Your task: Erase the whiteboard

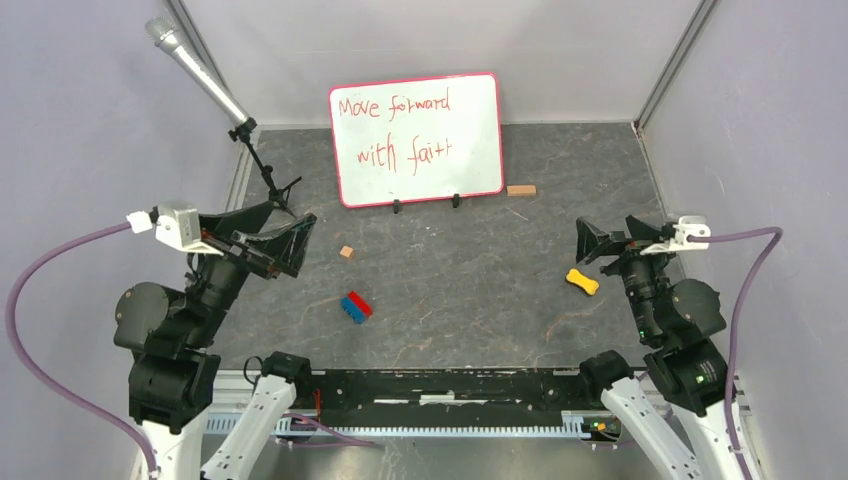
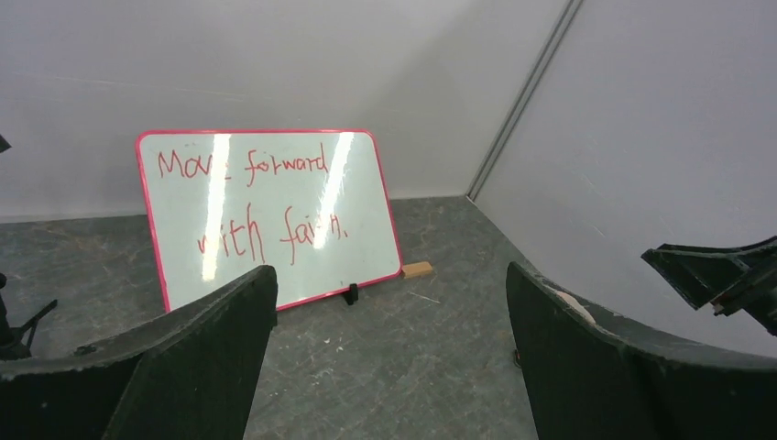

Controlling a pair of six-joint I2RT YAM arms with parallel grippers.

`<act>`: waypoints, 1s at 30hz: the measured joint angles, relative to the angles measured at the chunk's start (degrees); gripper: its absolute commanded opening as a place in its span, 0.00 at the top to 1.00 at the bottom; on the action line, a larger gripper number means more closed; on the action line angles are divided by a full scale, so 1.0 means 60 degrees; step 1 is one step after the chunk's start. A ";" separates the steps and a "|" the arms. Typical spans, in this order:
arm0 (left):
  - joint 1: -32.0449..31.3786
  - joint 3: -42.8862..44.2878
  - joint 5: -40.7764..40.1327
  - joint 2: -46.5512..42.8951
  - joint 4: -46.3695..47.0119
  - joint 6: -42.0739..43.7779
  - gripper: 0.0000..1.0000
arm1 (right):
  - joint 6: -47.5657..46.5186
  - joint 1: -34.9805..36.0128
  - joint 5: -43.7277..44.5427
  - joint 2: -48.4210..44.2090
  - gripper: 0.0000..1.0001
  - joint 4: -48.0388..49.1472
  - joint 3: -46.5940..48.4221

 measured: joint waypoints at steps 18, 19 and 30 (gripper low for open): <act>0.0000 -0.0219 0.1166 0.1384 -0.0878 0.0200 0.00 | 0.0386 0.0011 -0.1716 0.4215 0.02 0.2728 -0.2517; 0.0000 -0.0273 0.1184 0.1410 -0.0896 0.0229 0.00 | 0.0506 0.0073 -0.1869 0.4768 0.02 0.3118 -0.2641; 0.0000 -0.0375 0.1905 0.3078 0.0557 -0.0160 0.00 | 0.1519 0.1832 -0.1577 1.0961 0.06 0.6251 -0.1315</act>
